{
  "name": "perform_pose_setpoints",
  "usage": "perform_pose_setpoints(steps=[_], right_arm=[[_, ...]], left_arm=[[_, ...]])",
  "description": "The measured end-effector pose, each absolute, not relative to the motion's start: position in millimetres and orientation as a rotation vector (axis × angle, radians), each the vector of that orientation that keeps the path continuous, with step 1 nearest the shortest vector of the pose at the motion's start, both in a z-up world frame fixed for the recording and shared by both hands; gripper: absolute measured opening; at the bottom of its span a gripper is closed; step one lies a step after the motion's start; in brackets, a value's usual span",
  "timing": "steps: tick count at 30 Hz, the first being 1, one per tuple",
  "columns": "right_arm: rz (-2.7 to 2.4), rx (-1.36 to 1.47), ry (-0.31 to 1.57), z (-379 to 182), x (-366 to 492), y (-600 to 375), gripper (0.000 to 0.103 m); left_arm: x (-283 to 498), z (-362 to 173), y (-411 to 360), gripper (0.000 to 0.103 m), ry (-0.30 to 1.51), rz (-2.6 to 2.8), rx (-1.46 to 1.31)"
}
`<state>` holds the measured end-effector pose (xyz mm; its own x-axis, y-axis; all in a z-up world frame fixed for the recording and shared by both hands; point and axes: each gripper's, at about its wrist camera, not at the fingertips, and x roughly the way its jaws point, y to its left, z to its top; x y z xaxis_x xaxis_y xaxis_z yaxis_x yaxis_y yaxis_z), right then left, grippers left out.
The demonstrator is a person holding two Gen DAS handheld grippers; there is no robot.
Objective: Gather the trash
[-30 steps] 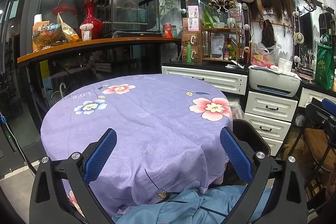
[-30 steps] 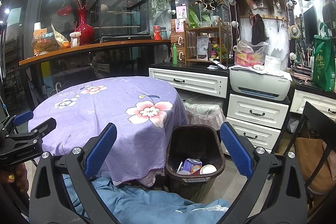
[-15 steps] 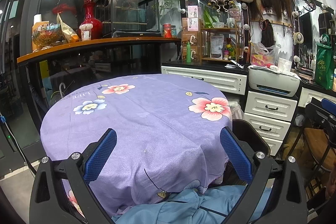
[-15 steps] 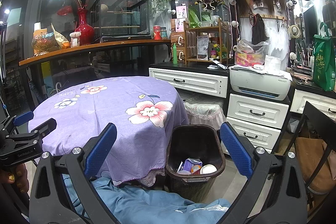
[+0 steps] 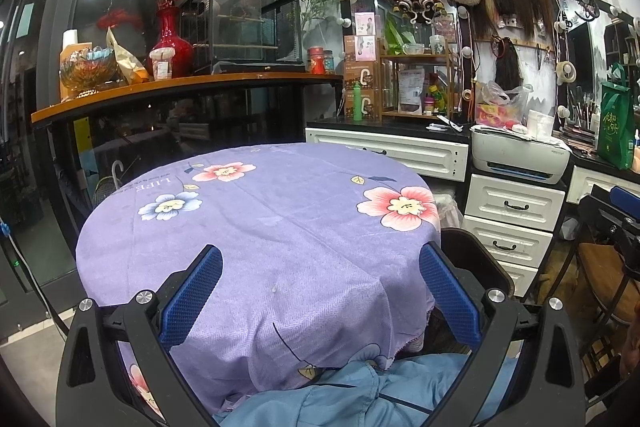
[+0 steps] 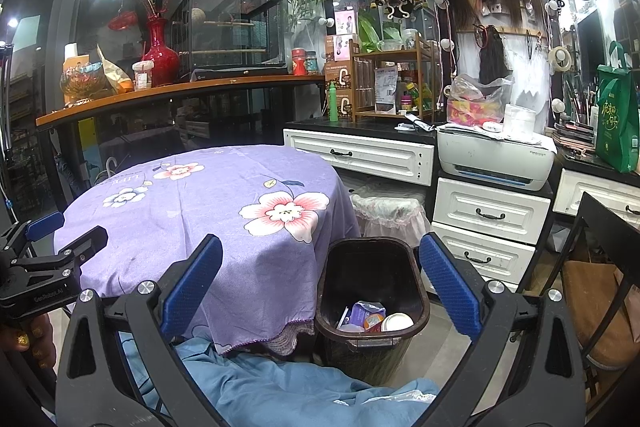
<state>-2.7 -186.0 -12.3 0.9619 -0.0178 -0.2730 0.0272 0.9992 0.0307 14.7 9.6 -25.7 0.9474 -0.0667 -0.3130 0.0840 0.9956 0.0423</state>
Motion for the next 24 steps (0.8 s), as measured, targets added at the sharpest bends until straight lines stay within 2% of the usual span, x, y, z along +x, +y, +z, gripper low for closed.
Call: perform_pose_setpoints(steps=[24], right_arm=[[-0.023,0.036,0.279,-12.1,-2.5,-185.1,0.097]], left_arm=[[18.1,-24.8,14.5,0.098,0.330,-0.075,0.049]])
